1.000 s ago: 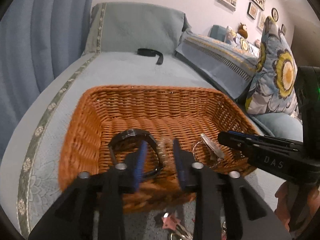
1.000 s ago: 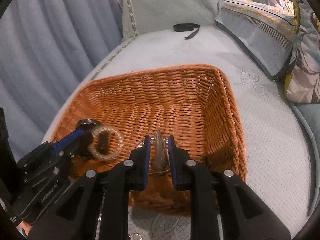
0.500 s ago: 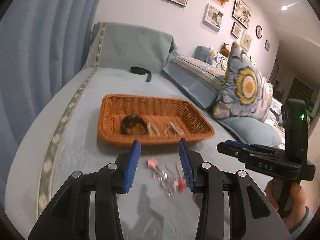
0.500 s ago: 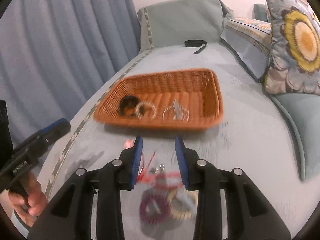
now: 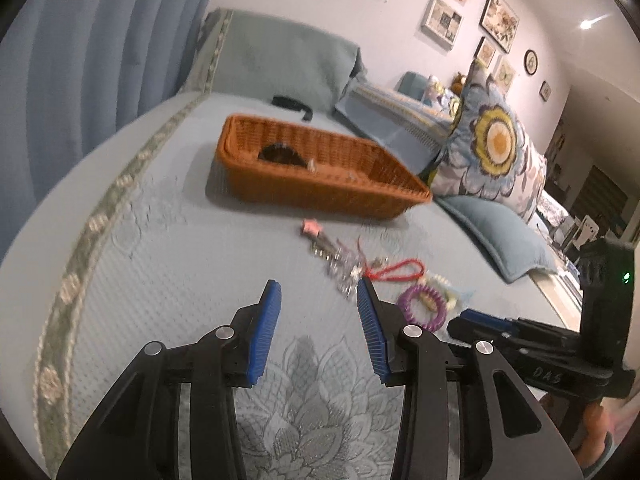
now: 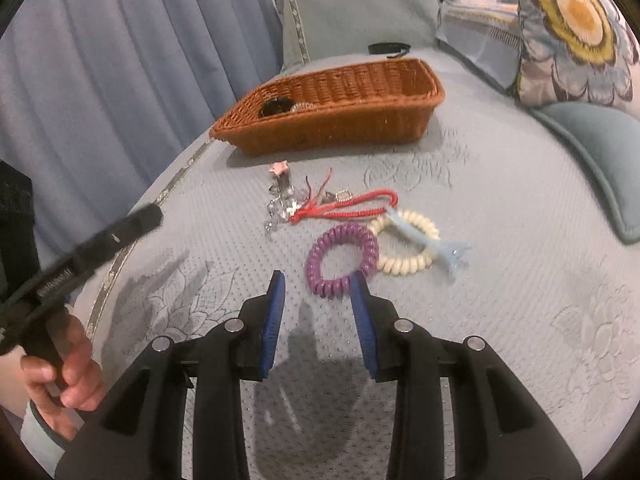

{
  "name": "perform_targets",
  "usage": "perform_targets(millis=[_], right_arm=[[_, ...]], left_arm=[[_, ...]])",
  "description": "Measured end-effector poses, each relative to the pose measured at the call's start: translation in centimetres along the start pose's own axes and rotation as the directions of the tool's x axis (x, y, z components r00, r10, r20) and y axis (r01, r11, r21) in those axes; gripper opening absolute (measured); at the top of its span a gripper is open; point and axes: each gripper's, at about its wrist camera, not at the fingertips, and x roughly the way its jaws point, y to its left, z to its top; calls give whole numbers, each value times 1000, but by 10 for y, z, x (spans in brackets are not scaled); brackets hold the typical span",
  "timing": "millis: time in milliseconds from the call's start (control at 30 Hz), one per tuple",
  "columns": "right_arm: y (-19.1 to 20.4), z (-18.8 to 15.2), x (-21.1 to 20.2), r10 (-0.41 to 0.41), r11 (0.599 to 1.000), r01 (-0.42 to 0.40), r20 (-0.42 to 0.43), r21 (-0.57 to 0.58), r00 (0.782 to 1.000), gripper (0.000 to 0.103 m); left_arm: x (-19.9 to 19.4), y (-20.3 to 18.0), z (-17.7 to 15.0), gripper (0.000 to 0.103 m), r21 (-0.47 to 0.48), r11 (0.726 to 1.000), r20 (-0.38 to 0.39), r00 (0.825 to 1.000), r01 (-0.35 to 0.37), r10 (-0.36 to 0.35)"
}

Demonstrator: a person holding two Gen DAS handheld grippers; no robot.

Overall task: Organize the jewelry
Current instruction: 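Grasp the pink star keychain with the left gripper while the right gripper grasps the purple coil bracelet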

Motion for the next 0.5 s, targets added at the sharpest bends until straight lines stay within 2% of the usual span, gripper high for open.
perform_targets(millis=[233,367,500], right_arm=[[-12,-6,13,-4,998,7,-42,62,999,31],[-20,2,20,-35,992,39,-39,117,999,31],[-24,9,28,-48,986,53,-34,158,998,31]], left_arm=[[22,7,-12,39,-36,999,-70,998,-7,4],[25,4,-13,39,-32,999,-76,997,-6,4],[29,4,-6,39,-55,998,-75,997,22,-26]])
